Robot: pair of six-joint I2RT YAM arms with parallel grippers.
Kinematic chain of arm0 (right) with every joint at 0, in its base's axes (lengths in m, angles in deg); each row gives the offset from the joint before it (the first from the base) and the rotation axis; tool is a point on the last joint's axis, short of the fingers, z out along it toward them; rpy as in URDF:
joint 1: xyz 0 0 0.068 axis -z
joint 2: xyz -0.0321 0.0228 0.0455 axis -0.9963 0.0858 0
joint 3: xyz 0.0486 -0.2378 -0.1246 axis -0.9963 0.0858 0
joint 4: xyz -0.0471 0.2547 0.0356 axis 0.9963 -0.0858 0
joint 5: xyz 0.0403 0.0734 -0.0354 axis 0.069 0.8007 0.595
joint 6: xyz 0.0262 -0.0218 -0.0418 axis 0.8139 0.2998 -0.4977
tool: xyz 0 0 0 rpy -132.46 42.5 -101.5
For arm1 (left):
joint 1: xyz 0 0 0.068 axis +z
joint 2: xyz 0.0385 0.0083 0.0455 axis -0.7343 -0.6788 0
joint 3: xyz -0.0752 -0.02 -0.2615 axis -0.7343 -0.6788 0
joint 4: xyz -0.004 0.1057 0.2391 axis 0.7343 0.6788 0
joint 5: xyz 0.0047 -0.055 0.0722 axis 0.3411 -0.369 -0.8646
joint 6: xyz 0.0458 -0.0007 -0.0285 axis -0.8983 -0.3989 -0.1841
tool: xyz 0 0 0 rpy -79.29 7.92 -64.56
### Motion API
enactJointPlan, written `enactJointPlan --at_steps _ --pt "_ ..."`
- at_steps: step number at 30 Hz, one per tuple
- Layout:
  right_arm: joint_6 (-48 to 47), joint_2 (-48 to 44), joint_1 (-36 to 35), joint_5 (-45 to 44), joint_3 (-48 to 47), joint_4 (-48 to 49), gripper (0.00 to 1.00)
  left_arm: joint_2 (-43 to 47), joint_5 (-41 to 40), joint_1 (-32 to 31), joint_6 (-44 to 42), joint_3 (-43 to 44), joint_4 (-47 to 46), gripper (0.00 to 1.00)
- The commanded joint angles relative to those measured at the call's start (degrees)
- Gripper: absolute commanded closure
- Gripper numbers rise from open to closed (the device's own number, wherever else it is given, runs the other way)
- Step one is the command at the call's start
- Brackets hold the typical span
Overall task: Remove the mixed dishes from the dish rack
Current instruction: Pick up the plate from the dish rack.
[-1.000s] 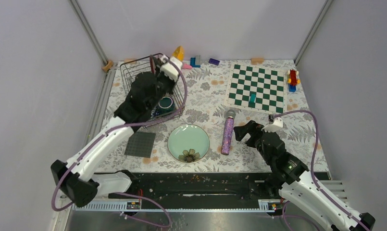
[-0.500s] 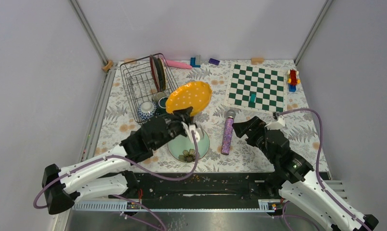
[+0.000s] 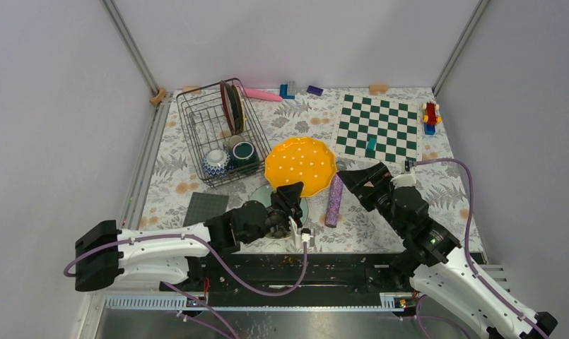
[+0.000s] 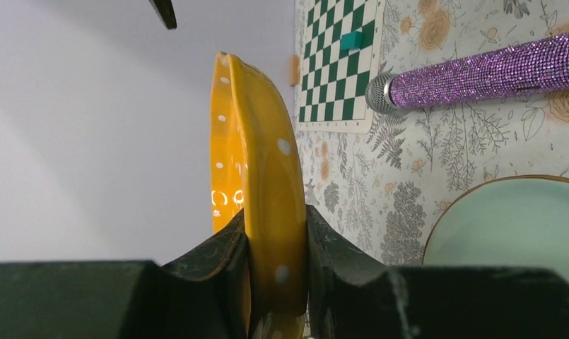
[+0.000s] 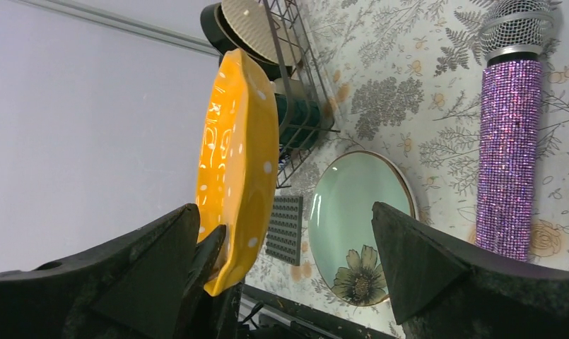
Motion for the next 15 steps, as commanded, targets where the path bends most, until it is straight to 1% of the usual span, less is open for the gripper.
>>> enactJointPlan --at_steps 1,4,6,10,15 --pt "2.2 -0.8 -0.4 -1.5 1.0 5.3 0.01 1.5 -2.3 -2.0 -6.4 0.7 -17.6 1.0" --pt "-0.5 1.1 -0.4 1.5 0.1 5.3 0.01 1.0 -2.6 -3.1 -6.9 0.2 -18.8 1.0" --pt "-2.0 3.1 -0.4 4.3 -1.1 4.8 0.04 0.3 -2.9 -3.7 -7.7 0.2 -18.6 1.0" --pt "-4.4 7.1 -0.4 10.1 -3.3 4.6 0.13 -2.1 -4.5 -4.6 -10.3 0.0 -18.9 1.0" --pt "-5.3 9.2 -0.4 10.9 -4.1 4.0 0.31 -5.2 -6.7 -4.9 -12.2 0.2 -20.8 1.0"
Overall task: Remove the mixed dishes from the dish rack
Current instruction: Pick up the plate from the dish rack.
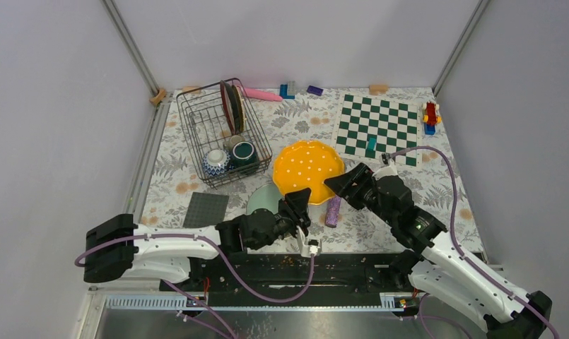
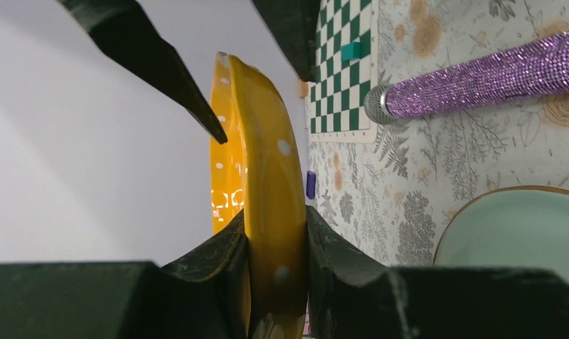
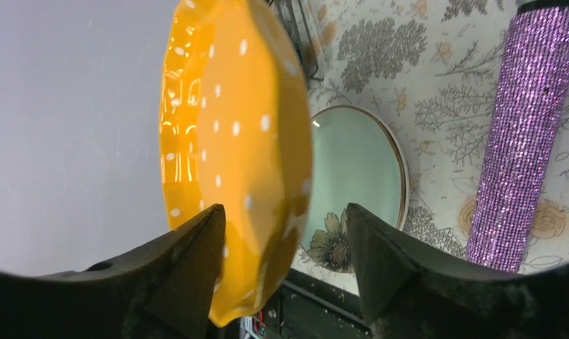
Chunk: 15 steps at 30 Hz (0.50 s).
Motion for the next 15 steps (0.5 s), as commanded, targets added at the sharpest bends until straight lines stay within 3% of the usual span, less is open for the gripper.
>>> enactJointPlan --at_steps 1,8,12,14,15 --pt "-2.0 0.5 -0.3 1.8 -2.7 1.1 0.34 -0.8 -4.0 -0.3 -5.6 1.4 -13.9 1.0" --pt "-1.4 -0.9 -0.3 -0.3 -1.8 0.6 0.63 -1.1 -3.7 -1.3 -5.6 0.9 -14.4 1.0" --pt "0.4 -2.1 -0.3 -1.1 -0.2 2.0 0.74 -0.7 -3.2 -1.8 -3.5 1.3 -13.7 1.0" --pt "1.9 -3.4 -0.3 -2.0 2.3 5.6 0.99 -0.7 -3.0 -2.1 -2.2 1.8 -12.2 1.0" --pt "2.7 -4.3 -0.3 -2.5 3.8 7.0 1.0 -0.8 -3.0 -2.2 -1.8 2.1 -11.7 1.0"
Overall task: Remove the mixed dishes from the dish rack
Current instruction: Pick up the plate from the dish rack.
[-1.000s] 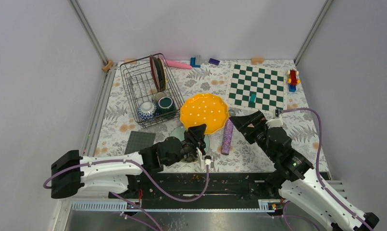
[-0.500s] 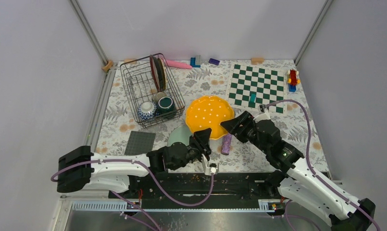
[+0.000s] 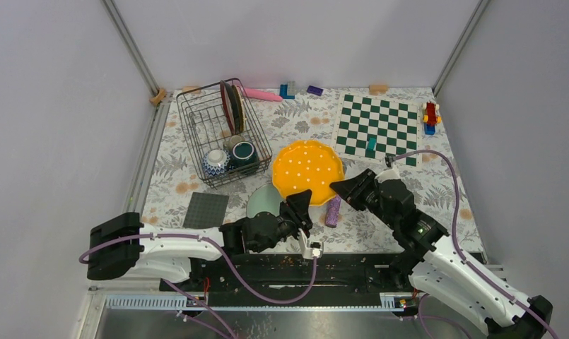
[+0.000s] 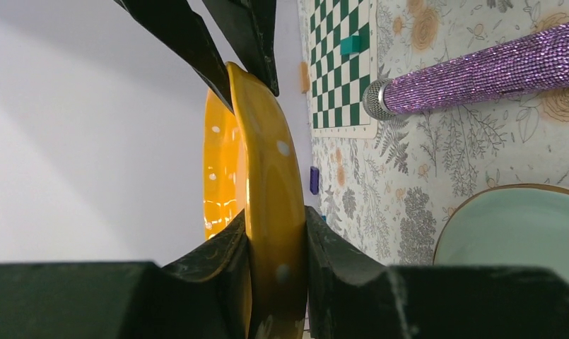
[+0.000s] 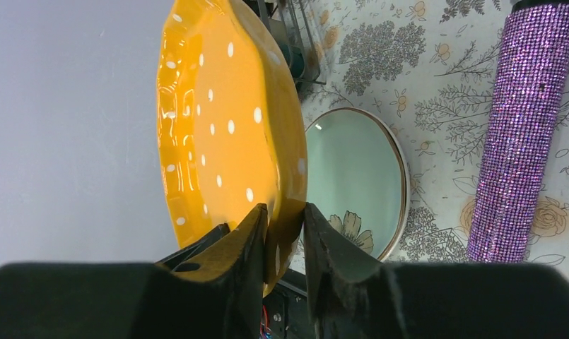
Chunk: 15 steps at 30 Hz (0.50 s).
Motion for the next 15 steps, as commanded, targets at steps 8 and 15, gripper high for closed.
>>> enactJointPlan --at_steps 8,15 --pt "2.9 -6.3 -0.3 -3.2 4.1 7.6 1.0 1.1 -0.5 -1.0 1.0 3.4 -7.6 0.46" --pt "5.5 -6.0 -0.3 -2.4 6.7 14.5 1.0 0.5 -1.0 -1.5 3.4 5.0 -3.5 0.01"
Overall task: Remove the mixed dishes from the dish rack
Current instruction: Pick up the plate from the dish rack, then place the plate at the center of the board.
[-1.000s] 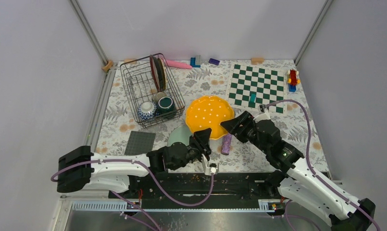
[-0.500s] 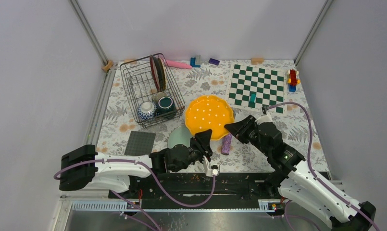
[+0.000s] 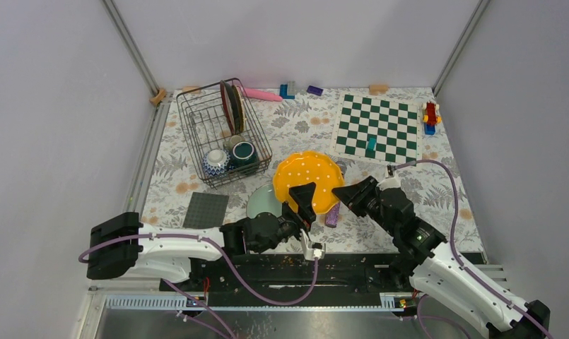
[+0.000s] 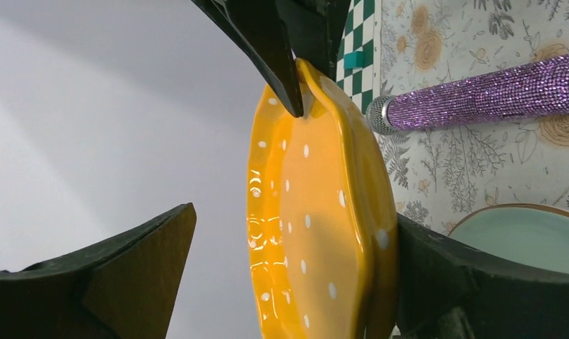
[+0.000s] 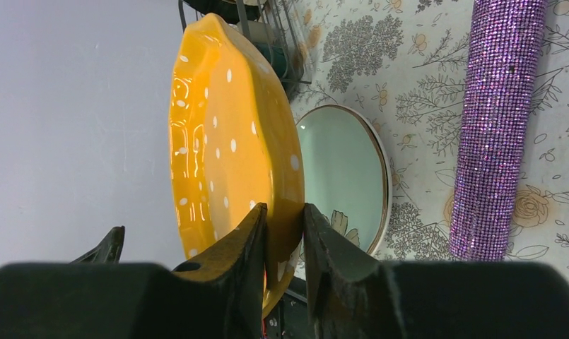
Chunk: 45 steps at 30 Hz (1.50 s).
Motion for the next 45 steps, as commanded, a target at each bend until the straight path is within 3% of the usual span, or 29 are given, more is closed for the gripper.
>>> enactJointPlan --at_steps 1,8,14,24,30,33,36,39,42,45 --pt "2.9 -0.9 -0.1 -1.2 0.1 12.6 1.0 0.6 -1.3 -0.5 2.0 4.2 -1.9 0.01" --pt "5.2 -0.7 -0.1 -2.9 2.1 17.1 1.0 2.4 0.9 -1.7 8.1 8.5 15.5 0.01" --pt "6.2 0.1 -0.1 -2.3 2.8 19.4 1.0 6.3 11.6 -1.9 16.5 15.2 36.0 0.01" --pt "6.7 4.6 -0.1 1.2 3.5 21.5 1.0 12.7 18.5 -1.8 24.4 19.6 44.1 0.01" --pt "4.9 8.9 -0.1 3.7 3.4 22.1 1.0 14.7 7.9 -0.7 34.2 17.5 20.5 0.01" --pt "4.5 10.7 -0.1 4.7 3.8 23.1 1.0 13.1 1.0 1.5 40.8 20.6 15.0 0.01" --pt "3.7 12.9 -0.1 5.6 4.5 25.7 1.0 10.7 -7.4 6.3 56.1 28.7 15.5 0.01" --pt "3.2 16.1 -0.1 8.4 4.4 28.2 1.0 10.1 -11.3 16.0 76.0 33.4 23.0 0.01" --pt "2.7 19.8 -0.1 11.9 3.4 29.7 1.0 11.9 -14.2 23.4 90.4 31.4 29.2 0.01" --pt "2.0 23.8 -0.1 14.4 1.9 31.5 1.0 14.3 -20.2 26.5 97.1 26.7 32.9 0.01"
